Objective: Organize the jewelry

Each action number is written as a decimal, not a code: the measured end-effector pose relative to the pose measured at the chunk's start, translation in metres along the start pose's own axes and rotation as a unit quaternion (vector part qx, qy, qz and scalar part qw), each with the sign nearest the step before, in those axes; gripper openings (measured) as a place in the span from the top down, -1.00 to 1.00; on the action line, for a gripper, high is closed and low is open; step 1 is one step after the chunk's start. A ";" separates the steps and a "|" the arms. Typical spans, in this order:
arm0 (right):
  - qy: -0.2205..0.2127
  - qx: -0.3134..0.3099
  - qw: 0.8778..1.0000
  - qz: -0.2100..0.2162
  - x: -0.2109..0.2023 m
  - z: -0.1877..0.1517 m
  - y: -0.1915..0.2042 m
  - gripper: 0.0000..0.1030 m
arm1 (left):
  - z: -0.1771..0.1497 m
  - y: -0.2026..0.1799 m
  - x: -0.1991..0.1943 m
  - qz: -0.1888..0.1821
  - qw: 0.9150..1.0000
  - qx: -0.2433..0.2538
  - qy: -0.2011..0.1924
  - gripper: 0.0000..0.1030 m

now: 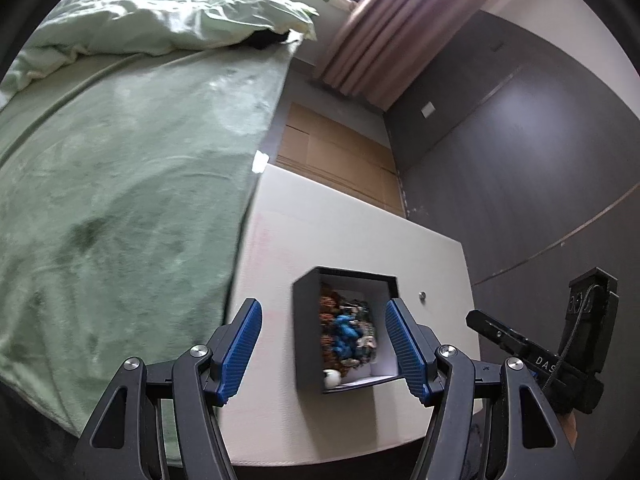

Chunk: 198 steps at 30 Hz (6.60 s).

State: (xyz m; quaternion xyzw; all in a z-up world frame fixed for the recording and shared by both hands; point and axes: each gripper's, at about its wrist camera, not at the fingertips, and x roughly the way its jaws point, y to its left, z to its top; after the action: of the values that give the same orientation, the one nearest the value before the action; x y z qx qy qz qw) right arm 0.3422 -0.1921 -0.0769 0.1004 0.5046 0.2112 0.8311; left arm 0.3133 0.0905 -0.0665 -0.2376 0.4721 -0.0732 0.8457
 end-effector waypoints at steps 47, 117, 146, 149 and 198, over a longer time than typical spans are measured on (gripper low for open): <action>-0.050 0.160 0.984 -0.059 -0.027 -0.074 -0.186 -0.15 | -0.022 -0.198 0.255 0.124 0.944 0.239 0.193 0.55; -0.148 0.012 0.988 -0.043 -0.152 -0.157 0.035 -1.00 | -0.139 -0.093 -0.149 0.044 0.973 0.179 -0.138 -0.94; -0.189 -0.010 0.979 -0.074 -0.205 -0.215 0.056 -1.00 | -0.205 -0.083 -0.204 0.078 0.961 0.191 -0.185 -0.98; -0.187 -0.013 0.979 -0.073 -0.205 -0.217 0.059 -1.00 | -0.206 -0.085 -0.204 0.073 0.962 0.189 -0.185 -0.97; -0.209 -0.018 0.975 -0.071 -0.225 -0.251 0.058 -1.00 | -0.257 -0.102 -0.221 0.072 0.951 0.218 -0.209 -0.99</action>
State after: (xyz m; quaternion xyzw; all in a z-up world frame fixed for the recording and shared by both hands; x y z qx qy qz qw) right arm 0.0161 -0.2541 0.0057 0.0911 0.3219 0.1346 0.9327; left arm -0.0109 -0.0073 0.0362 -0.0228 0.2734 -0.0623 0.9596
